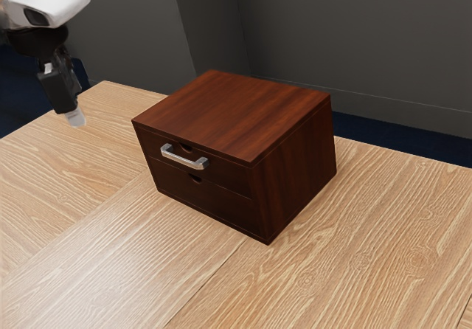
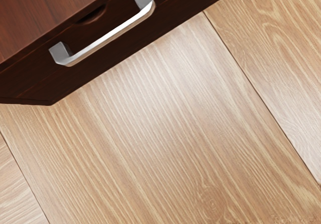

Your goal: Pull the drawer handle with one arm to open the drawer

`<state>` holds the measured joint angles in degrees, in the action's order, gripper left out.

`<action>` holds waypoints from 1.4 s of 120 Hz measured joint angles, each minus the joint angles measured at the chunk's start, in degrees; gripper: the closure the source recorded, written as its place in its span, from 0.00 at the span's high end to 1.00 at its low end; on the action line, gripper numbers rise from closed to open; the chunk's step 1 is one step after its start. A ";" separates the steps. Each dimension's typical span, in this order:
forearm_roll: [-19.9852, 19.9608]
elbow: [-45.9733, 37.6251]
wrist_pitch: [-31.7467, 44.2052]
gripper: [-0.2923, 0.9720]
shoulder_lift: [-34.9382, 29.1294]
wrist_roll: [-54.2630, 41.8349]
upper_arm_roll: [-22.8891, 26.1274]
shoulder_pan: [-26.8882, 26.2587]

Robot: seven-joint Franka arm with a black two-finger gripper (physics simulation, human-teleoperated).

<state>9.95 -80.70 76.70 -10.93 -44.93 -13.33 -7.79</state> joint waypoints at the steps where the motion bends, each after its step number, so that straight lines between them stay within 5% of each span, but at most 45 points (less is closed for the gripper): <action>1: 0.14 -0.39 0.10 0.77 -0.15 -0.39 0.03 -0.15; 43: 4.68 -25.79 16.42 0.77 -12.88 -12.94 -0.14 -0.78; 74: 4.68 -36.87 30.30 0.77 -18.62 -21.87 -1.79 -1.34; 126: 4.46 -47.04 50.43 0.77 -21.57 -36.71 -4.42 -3.19; 168: 4.86 -49.22 57.89 0.77 -19.79 -43.34 -4.42 -2.94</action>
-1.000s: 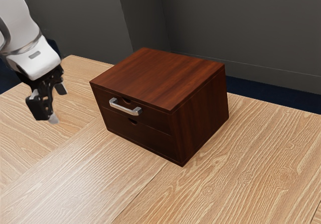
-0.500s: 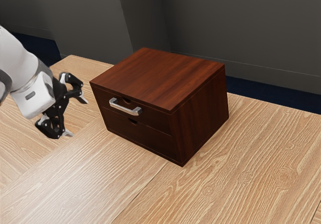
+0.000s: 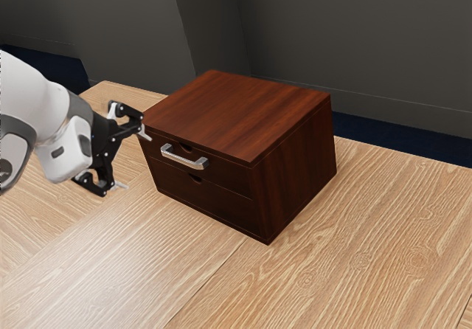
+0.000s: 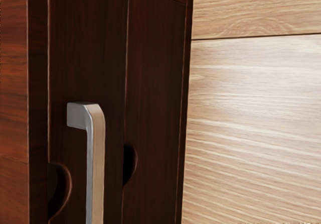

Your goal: Pull the drawer handle with one arm to open the drawer

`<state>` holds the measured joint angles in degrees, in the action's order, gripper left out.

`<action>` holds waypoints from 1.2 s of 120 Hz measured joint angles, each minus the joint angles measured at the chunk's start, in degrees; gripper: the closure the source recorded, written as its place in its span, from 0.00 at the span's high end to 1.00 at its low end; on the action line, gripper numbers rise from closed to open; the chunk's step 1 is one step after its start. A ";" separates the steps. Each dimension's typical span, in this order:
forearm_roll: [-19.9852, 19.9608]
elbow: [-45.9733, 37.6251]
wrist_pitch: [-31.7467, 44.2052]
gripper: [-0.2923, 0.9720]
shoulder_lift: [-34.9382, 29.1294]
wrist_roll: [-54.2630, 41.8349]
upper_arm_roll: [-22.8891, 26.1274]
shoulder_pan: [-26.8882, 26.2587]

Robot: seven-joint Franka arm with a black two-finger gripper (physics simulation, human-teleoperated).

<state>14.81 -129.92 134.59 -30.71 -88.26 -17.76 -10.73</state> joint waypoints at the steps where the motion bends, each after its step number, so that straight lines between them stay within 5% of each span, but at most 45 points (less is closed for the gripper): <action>1: 0.00 0.01 0.15 0.77 0.07 -0.11 0.00 0.03; 46: -0.29 -0.09 4.35 0.77 3.93 -3.63 -0.44 1.06; 84: -5.13 0.21 8.02 0.77 6.97 -5.00 -1.99 0.21; 144: -4.47 0.43 11.65 0.77 11.85 -6.06 -1.76 1.97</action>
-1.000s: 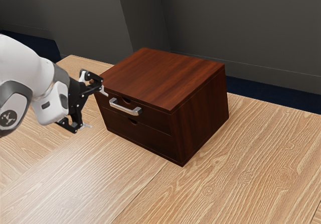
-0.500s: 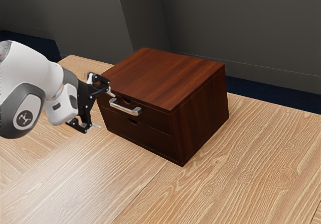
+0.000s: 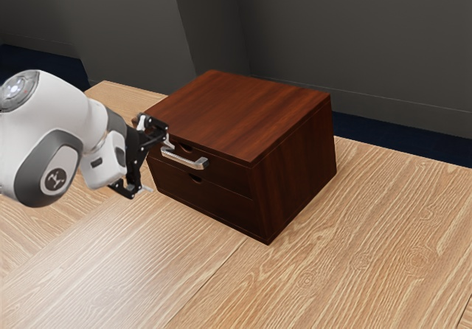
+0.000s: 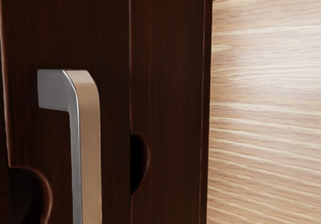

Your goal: Pull the drawer handle with one arm to open the drawer

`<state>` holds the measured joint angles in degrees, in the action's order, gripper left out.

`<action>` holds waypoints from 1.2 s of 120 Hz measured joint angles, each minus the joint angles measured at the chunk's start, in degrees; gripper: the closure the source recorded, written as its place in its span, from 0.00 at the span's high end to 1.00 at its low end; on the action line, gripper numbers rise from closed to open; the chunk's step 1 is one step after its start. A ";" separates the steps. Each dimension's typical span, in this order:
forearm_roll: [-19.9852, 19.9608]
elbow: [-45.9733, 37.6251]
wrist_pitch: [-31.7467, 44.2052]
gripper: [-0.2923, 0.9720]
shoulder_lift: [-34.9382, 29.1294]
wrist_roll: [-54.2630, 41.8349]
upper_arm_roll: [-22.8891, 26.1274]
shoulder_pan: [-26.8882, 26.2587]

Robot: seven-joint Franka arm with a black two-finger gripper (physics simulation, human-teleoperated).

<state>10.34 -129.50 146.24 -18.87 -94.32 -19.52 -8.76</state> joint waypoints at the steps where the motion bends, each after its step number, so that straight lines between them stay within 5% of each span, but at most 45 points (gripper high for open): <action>1: -0.01 0.00 0.08 0.77 0.07 -0.01 -0.01 0.01; 144: -0.63 0.12 7.62 0.77 7.95 -0.35 -0.27 0.21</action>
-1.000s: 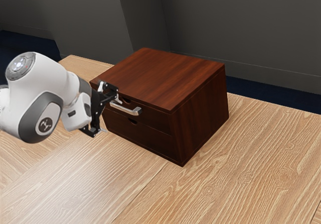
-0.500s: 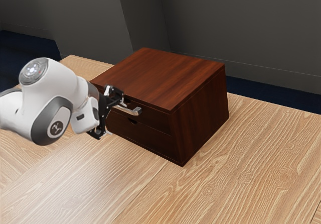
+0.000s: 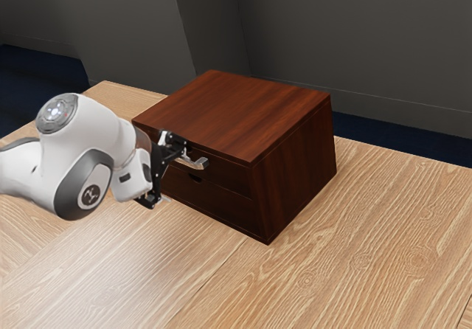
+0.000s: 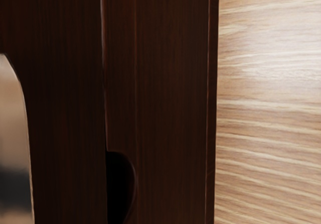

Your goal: Pull the drawer handle with one arm to open the drawer

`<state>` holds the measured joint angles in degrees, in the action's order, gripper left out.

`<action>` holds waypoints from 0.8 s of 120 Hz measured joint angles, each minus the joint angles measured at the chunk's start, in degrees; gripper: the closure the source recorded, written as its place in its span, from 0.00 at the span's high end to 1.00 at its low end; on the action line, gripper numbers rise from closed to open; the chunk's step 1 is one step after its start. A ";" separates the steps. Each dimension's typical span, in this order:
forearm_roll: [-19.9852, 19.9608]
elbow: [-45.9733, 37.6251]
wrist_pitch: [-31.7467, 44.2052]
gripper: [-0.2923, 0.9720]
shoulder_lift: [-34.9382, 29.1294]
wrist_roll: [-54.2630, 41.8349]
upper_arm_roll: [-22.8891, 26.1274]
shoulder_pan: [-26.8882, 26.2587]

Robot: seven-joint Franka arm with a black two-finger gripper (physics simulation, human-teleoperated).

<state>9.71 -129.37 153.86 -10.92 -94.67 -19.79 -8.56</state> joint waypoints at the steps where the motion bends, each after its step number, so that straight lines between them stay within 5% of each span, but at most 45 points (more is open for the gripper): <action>1: 0.03 0.03 0.01 0.76 0.01 0.01 0.00 0.00; 37: 0.53 -0.85 0.49 0.78 0.04 0.29 -0.06 0.05; 96: -0.42 -8.22 -0.66 0.73 -8.74 0.34 0.08 0.58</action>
<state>9.28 -137.60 153.21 -19.65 -94.33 -19.71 -7.98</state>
